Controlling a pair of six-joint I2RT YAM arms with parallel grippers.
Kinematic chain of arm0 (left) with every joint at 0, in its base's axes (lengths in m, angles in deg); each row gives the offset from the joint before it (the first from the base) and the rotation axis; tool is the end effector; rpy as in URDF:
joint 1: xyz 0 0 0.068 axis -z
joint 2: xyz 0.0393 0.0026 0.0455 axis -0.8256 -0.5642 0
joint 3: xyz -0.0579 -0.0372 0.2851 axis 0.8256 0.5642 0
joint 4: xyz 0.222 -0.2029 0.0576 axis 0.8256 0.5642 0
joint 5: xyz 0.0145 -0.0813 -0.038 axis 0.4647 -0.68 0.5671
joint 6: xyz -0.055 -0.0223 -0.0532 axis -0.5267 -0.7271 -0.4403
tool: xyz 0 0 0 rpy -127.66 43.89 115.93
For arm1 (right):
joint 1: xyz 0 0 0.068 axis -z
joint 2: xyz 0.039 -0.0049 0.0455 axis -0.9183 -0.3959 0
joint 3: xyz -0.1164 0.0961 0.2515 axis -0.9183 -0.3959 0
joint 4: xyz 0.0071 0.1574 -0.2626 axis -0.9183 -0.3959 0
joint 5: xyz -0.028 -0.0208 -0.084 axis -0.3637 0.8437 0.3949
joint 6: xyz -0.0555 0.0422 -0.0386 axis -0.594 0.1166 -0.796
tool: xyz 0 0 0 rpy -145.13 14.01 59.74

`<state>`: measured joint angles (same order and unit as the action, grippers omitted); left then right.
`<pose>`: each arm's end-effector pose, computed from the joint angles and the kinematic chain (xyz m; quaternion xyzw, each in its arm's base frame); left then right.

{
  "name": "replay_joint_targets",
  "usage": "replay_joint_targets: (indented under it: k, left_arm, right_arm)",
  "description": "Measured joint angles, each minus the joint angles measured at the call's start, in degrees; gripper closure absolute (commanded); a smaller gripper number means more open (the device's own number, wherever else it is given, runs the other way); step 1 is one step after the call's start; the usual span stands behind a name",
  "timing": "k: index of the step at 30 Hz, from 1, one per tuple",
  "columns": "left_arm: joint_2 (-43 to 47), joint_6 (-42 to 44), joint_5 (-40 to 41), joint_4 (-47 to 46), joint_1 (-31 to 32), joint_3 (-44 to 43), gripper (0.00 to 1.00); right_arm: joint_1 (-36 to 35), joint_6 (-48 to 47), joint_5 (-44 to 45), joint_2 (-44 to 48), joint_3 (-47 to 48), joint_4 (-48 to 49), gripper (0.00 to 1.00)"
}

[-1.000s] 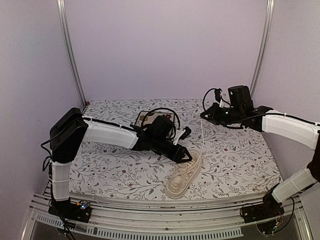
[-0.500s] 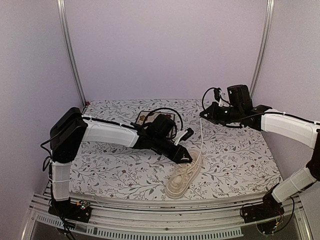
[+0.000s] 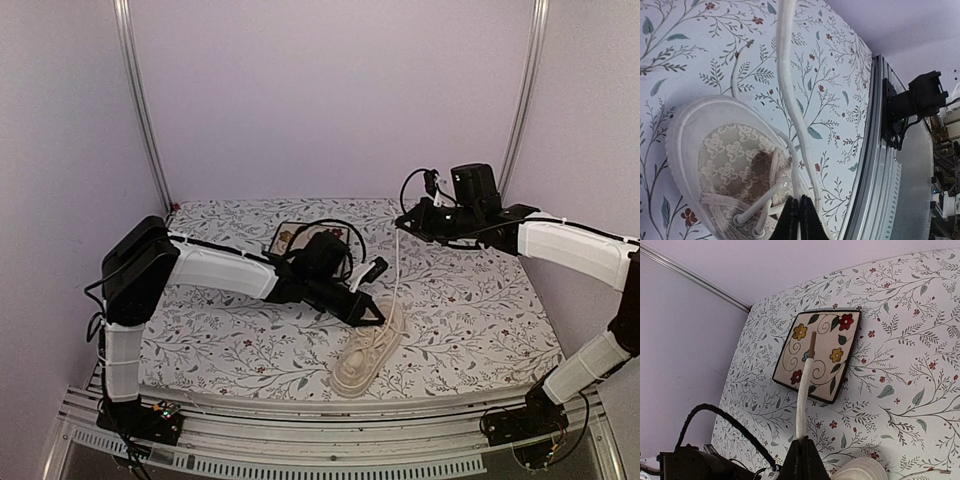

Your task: Tie the shoes

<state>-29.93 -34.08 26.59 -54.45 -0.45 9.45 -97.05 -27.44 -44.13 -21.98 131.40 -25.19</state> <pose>0.2702 -0.4509 0.1343 0.3527 0.8081 -0.4433 0.1614 0.3428 0.2203 0.2824 -0.0141 0.8573 0.3673 0.3603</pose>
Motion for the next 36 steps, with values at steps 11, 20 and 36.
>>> replay_joint_targets:
  k: [11,20,36]
  left_arm:
    - [0.04,-5.31,-2.32,-8.72,0.02,3.63,0.99]
    - [1.60,-8.90,-1.14,-12.17,-0.04,9.22,1.00]
    - [3.85,-11.82,-2.27,-18.51,-0.09,11.26,0.97]
  right_arm:
    - [0.00,0.28,-1.20,-0.85,2.75,1.31,0.98]
    - [0.00,0.15,1.01,-0.50,2.75,-0.24,0.98]
    - [0.00,-0.68,7.23,3.80,2.05,-4.37,0.98]
